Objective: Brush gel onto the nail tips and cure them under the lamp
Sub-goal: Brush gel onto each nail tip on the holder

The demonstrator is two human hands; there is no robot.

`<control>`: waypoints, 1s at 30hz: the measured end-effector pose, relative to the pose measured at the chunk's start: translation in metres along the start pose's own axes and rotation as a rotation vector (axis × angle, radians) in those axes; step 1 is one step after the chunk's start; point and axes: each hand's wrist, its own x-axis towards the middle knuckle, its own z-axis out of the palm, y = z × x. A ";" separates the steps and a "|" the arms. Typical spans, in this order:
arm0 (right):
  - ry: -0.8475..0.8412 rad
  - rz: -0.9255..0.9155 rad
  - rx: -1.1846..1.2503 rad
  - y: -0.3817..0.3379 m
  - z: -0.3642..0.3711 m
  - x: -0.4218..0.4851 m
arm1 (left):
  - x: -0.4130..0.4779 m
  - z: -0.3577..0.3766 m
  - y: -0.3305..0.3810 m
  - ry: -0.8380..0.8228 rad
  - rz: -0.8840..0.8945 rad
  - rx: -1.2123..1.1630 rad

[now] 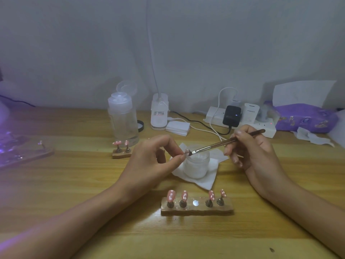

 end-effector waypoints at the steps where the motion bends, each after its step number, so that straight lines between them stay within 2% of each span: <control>1: 0.024 0.004 0.001 0.000 -0.001 0.000 | 0.000 0.000 0.000 -0.001 0.000 -0.002; 6: -0.007 -0.011 -0.013 -0.001 0.001 0.000 | 0.000 -0.001 -0.001 0.003 0.008 -0.004; 10: 0.060 0.010 0.007 0.000 0.000 0.001 | 0.000 0.000 0.000 0.004 0.011 0.002; 14: 0.001 0.006 -0.018 -0.001 0.003 -0.001 | 0.000 -0.001 0.000 0.007 0.012 0.004; 18: 0.055 0.008 0.021 0.000 0.000 0.001 | 0.000 0.000 -0.001 0.001 0.021 0.017; 21: -0.001 -0.002 0.003 -0.001 0.002 -0.001 | 0.000 0.000 -0.002 0.002 0.029 0.011; 26: 0.065 0.025 0.046 0.000 0.000 0.001 | 0.000 0.000 -0.003 -0.009 0.059 0.012; 30: -0.016 0.011 -0.008 -0.002 0.001 -0.001 | 0.001 0.000 -0.004 -0.013 0.080 0.030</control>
